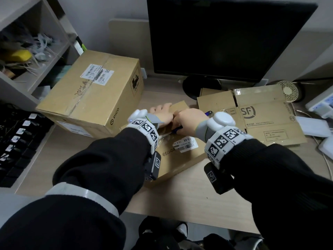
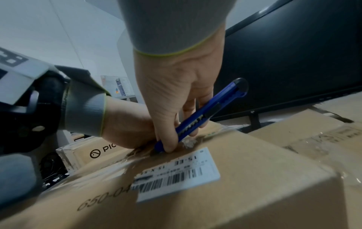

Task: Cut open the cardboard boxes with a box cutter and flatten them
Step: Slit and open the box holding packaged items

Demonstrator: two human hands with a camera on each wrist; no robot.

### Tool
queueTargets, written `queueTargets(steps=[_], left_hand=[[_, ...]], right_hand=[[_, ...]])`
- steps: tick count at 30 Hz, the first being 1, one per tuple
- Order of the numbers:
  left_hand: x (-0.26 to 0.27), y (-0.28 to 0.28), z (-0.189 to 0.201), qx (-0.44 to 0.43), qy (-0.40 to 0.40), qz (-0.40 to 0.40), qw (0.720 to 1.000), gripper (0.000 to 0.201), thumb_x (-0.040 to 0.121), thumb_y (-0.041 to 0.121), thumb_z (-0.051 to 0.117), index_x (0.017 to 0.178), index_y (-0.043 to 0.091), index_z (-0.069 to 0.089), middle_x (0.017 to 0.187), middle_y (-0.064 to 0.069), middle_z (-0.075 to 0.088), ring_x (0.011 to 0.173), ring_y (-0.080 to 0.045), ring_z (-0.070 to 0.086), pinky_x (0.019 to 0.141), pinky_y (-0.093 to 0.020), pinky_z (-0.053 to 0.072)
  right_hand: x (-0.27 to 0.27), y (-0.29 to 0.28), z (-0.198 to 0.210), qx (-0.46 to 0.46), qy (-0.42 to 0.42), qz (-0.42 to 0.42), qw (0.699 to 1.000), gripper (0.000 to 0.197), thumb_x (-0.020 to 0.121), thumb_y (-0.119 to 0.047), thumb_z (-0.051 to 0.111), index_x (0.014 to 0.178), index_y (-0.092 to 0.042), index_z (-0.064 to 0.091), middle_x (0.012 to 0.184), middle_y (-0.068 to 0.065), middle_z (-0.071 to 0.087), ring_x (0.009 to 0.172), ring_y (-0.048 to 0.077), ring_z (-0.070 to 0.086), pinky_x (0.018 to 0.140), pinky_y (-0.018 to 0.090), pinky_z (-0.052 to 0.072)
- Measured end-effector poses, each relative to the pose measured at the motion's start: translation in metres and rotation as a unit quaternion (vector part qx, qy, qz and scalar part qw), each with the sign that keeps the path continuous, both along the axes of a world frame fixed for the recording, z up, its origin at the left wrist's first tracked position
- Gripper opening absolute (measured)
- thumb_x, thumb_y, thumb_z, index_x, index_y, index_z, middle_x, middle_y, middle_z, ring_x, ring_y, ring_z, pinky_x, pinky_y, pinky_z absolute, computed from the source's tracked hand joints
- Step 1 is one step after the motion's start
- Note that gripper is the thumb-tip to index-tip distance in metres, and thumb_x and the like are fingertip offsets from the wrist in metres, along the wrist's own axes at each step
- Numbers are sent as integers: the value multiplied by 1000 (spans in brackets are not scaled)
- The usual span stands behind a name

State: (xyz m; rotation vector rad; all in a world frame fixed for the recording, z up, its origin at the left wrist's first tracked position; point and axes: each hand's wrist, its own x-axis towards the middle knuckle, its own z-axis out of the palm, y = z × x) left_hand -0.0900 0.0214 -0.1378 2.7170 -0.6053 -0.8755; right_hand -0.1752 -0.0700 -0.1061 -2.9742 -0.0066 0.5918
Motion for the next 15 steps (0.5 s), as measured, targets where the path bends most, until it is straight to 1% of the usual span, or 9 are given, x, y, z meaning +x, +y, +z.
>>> queueTargets(steps=[1,3,6,8,10,12,15], left_hand=[[0,-3,-4,-6,-5,-5,1000,54,99,42,31,151,33,17,157,-5,20,143,-26,14,111,-49,12],[1,-5,-7,-5,-11,-15,1000,54,100,46,27,151,36,15,159,-1,16,145,-24,9,112,-50,9],[-1,-5,-8,2,-14,-24,1000,53,99,47,27,150,37,17,158,-1,17,144,-23,10,112,-50,8],[-1,-5,-7,-2,-18,-27,999,53,99,45,29,150,36,18,158,-1,18,144,-23,11,112,-50,8],[0,-4,-7,-9,-11,-29,1000,54,99,48,30,150,35,18,157,-1,19,144,-23,11,112,-49,9],[1,-3,-6,-8,0,-32,999,58,96,47,36,149,36,18,157,-1,20,144,-23,12,112,-49,9],[2,-2,-4,-5,8,-35,999,68,89,37,49,149,36,18,155,-1,23,143,-22,14,112,-49,11]], right_hand=[[-1,-1,0,4,-6,-1,1000,26,90,-25,58,114,-30,67,120,-5,58,104,23,56,69,27,36],[-3,-5,-2,13,-21,-8,1000,26,90,-26,57,113,-33,67,121,-7,57,107,22,56,70,26,36],[-5,-9,-3,15,-27,-10,999,27,89,-27,58,113,-38,65,123,-10,57,110,20,55,70,25,33],[-5,-10,-2,7,-24,-8,1000,29,89,-25,58,114,-38,65,124,-10,57,111,20,55,70,26,33],[-4,-12,-1,-1,-25,-7,1000,30,89,-23,57,115,-38,64,125,-10,57,111,20,55,70,26,33],[-4,-13,-2,-12,-28,-2,1000,30,89,-24,56,114,-39,64,124,-11,58,109,21,56,69,27,33],[-3,-16,-3,-17,-22,-4,1000,29,89,-24,56,111,-40,65,117,-9,61,105,22,57,68,29,36]])
